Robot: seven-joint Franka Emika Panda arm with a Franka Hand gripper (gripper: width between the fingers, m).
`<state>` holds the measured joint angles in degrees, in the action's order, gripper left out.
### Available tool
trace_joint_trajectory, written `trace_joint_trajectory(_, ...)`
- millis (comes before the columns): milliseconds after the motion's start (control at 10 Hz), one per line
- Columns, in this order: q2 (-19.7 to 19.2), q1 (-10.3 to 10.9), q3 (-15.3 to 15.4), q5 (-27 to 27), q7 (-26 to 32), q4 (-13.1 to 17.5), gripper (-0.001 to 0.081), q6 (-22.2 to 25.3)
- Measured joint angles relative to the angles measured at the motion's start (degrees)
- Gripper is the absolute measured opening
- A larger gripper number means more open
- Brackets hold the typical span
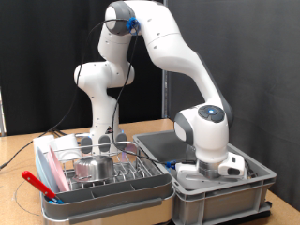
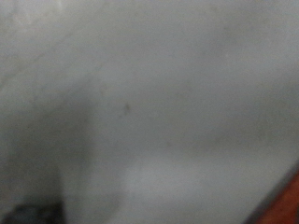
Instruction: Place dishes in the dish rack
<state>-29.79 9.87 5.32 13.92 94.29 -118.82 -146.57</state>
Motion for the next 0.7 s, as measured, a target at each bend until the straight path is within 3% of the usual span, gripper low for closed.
trace_joint_trajectory(100, 0.0, 0.0, 0.0, 0.1, -0.1, 0.0, 0.0484, 0.1)
trace_joint_trajectory(200, 0.1, 0.0, 0.1, 0.1, -0.2, 0.0, 0.0484, 0.1)
trace_joint_trajectory(300, 0.1, 0.0, 0.1, 0.1, -0.2, 0.0, 0.0308, 0.1)
trace_joint_trajectory(500, 0.2, 0.0, 0.2, 0.5, -0.3, 0.0, 0.0058, 0.3)
trace_joint_trajectory(700, 0.2, -0.1, 0.4, 1.9, -0.3, 0.0, 0.0013, 0.8)
